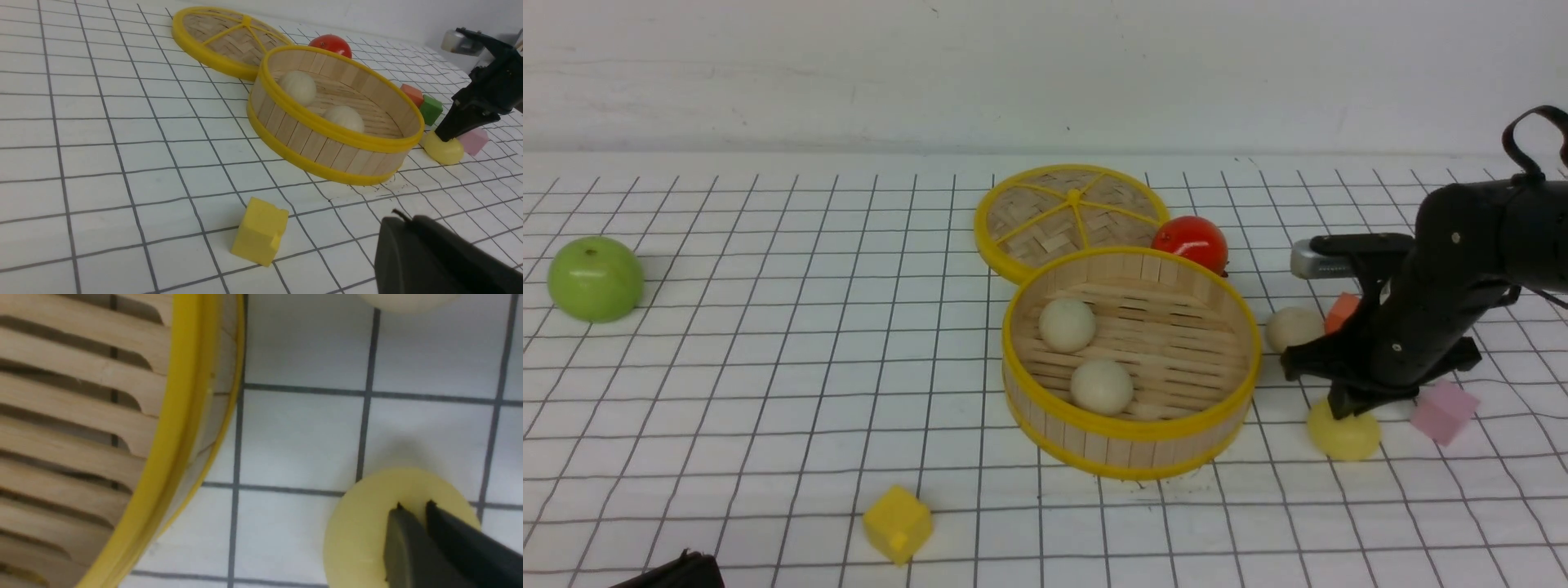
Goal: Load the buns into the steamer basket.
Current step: Use the right arm to grab a steamed stuffed bun, then use the right arm to put the steamed stuffed bun into the steamer
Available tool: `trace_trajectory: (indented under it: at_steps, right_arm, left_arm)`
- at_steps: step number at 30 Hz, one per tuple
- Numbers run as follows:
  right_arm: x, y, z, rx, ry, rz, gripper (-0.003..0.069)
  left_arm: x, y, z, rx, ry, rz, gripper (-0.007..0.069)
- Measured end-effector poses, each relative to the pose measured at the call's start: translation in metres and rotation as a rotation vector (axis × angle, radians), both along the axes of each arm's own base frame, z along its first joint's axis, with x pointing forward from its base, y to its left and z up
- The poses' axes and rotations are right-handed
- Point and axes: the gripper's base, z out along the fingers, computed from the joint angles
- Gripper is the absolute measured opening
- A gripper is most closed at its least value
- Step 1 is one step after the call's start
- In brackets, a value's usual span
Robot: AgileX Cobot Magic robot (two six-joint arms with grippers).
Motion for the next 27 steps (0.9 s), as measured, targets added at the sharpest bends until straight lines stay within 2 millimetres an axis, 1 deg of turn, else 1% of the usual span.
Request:
trace_trajectory:
  at_steps: [3,4,5,6,8,9,10,11,12,13,14,16,18,19,21,23,24,25,27]
  right_arm:
    - [-0.007,0.001,0.018,0.011,-0.010,0.005,-0.0001]
    - [-0.008,0.001,0.019,0.012,-0.013,0.005,-0.0001]
    - [-0.012,0.005,0.034,0.030,-0.047,0.012,0.0001]
    - [-0.016,0.008,0.045,0.044,-0.073,0.018,0.0002]
    - [-0.023,0.021,0.067,0.082,-0.136,0.055,0.0003]
    - [-0.023,0.023,0.068,0.090,-0.140,0.058,0.0003]
    - [-0.026,0.033,0.079,0.112,-0.175,0.091,0.0003]
    - [-0.027,0.037,0.082,0.119,-0.186,0.104,0.0003]
    - [-0.027,0.051,0.089,0.146,-0.220,0.139,0.0003]
    - [-0.027,0.060,0.090,0.158,-0.234,0.159,0.0003]
    - [-0.025,0.068,0.089,0.163,-0.245,0.177,0.0003]
    - [-0.023,0.078,0.086,0.170,-0.252,0.195,0.0003]
    - [-0.012,0.091,0.070,0.168,-0.250,0.214,0.0006]
    - [-0.009,0.093,0.066,0.166,-0.248,0.215,0.0008]
    - [0.002,0.098,0.047,0.144,-0.226,0.223,0.0023]
    - [0.005,0.099,0.039,0.131,-0.216,0.227,0.0034]
    - [0.010,0.100,0.030,0.107,-0.204,0.238,0.0057]
    - [0.012,0.100,0.026,0.099,-0.199,0.242,0.0074]
    - [0.017,0.101,0.022,0.089,-0.208,0.246,0.0144]
  left_arm:
    - [0.000,0.000,0.000,0.000,0.000,0.000,0.0017]
    - [0.000,0.000,0.000,0.000,0.000,0.000,0.0017]
    - [0.000,0.000,0.000,0.000,0.000,0.000,0.0017]
    - [0.000,0.000,0.000,0.000,0.000,0.000,0.0017]
    - [0.000,0.000,0.000,0.000,0.001,0.000,0.0017]
    - [0.000,0.000,0.000,0.000,0.001,0.000,0.0017]
    - [0.000,0.000,0.000,0.000,0.001,0.000,0.0017]
    - [0.000,0.000,0.000,0.000,0.001,0.000,0.0017]
    - [0.000,0.000,0.000,0.000,0.001,0.000,0.0018]
    - [0.000,0.000,0.000,0.000,0.001,0.000,0.0018]
    - [0.000,0.000,0.000,0.001,0.002,-0.001,0.0020]
    - [0.000,0.000,0.000,0.001,0.003,-0.001,0.0020]
    - [0.000,0.000,0.000,0.001,0.003,-0.001,0.0026]
    - [0.000,0.000,0.000,0.001,0.003,-0.001,0.0027]
    - [0.000,0.000,0.000,0.001,0.003,-0.001,0.0029]
    - [0.000,0.000,0.000,0.001,0.003,-0.001,0.0029]
    - [0.000,0.000,0.000,0.001,0.003,-0.001,0.0029]
    - [0.000,0.000,0.000,0.001,0.003,-0.001,0.0029]
    - [0.000,0.000,0.000,0.001,0.003,-0.001,0.0029]
